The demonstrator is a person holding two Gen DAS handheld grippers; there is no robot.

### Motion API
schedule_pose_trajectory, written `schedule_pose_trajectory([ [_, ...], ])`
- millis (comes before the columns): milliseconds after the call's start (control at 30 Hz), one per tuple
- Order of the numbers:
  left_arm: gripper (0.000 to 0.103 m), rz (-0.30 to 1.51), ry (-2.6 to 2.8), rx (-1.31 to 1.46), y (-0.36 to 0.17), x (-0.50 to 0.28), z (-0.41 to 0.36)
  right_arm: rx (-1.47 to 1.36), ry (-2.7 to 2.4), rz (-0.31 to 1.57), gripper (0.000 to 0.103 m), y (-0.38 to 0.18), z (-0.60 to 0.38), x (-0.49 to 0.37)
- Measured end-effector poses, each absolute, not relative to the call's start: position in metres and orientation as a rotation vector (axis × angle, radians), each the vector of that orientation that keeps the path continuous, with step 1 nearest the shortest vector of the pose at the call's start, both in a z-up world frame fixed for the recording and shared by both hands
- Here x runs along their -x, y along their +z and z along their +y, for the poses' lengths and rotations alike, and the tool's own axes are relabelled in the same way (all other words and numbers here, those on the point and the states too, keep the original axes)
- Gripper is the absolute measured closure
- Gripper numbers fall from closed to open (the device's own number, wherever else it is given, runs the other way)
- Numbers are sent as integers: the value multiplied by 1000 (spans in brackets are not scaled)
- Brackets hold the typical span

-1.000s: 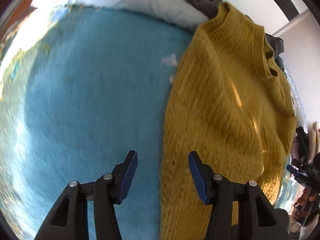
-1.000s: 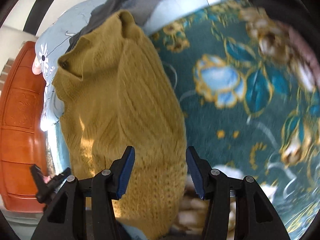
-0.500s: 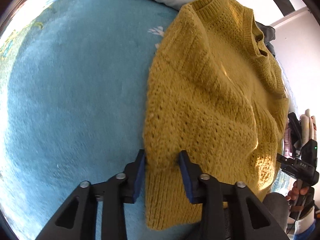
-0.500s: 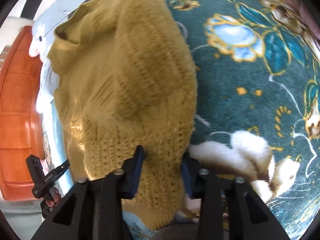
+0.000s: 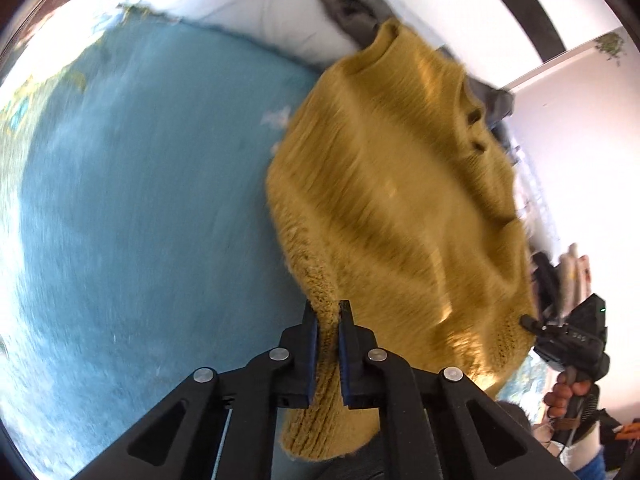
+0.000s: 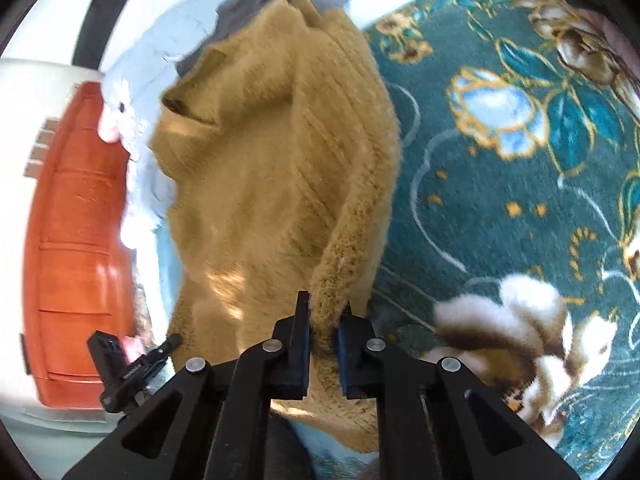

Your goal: Fold clothes

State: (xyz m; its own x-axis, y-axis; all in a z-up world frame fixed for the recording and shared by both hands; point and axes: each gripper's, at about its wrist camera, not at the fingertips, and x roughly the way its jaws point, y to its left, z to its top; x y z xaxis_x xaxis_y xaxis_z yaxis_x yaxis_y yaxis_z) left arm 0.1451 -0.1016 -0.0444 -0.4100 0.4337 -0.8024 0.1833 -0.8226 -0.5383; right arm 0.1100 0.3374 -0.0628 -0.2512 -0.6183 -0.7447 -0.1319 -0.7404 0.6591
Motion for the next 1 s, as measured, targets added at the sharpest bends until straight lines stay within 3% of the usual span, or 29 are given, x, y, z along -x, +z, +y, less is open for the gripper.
schedule_pose_trajectory([
  [200,94,-903,2413,1504,-24,-117,-127,-1545,-2104,-1002,93,-30,345,-73],
  [300,94,-911,2433,1562,-40,-94,-133,-1526,-2145,-1013,93,-20,358,-58],
  [600,94,-1037,2363,1652,-79,-79,-130,-1665,-2131,-1038,93,-57,363,-47],
  [800,94,-949,2372,1571,-32,-121,-130,-1558,-2070,-1041,93,-23,372,-72],
  [1000,95,-998,2268,1494,31,-190,-135,-1480,-1990,-1038,94,39,393,-108],
])
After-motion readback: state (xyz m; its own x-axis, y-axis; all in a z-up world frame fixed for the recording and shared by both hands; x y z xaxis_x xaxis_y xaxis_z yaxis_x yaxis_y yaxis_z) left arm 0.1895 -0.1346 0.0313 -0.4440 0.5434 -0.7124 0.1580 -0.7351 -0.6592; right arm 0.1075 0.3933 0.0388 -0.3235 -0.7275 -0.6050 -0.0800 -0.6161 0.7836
